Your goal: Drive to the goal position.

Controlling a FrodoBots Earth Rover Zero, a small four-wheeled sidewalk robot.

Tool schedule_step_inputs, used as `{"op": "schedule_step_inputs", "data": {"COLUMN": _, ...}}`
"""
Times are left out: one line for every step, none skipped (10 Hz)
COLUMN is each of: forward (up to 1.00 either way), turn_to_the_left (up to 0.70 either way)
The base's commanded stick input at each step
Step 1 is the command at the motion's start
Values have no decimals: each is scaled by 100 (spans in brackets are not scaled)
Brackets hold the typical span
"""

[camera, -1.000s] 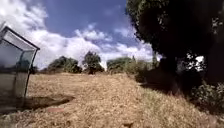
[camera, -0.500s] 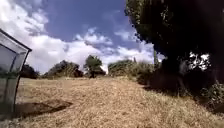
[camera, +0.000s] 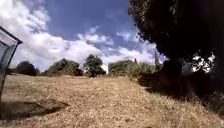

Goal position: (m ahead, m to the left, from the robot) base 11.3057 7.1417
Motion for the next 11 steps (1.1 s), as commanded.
{"op": "schedule_step_inputs", "data": {"forward": 70, "turn_to_the_left": 35}}
{"op": "schedule_step_inputs", "data": {"forward": 70, "turn_to_the_left": 35}}
{"op": "schedule_step_inputs", "data": {"forward": 70, "turn_to_the_left": 19}}
{"op": "schedule_step_inputs", "data": {"forward": 70, "turn_to_the_left": 0}}
{"op": "schedule_step_inputs", "data": {"forward": 70, "turn_to_the_left": 0}}
{"op": "schedule_step_inputs", "data": {"forward": 70, "turn_to_the_left": 0}}
{"op": "schedule_step_inputs", "data": {"forward": 70, "turn_to_the_left": 0}}
{"op": "schedule_step_inputs", "data": {"forward": 70, "turn_to_the_left": 26}}
{"op": "schedule_step_inputs", "data": {"forward": 70, "turn_to_the_left": 35}}
{"op": "schedule_step_inputs", "data": {"forward": 70, "turn_to_the_left": 35}}
{"op": "schedule_step_inputs", "data": {"forward": 70, "turn_to_the_left": 35}}
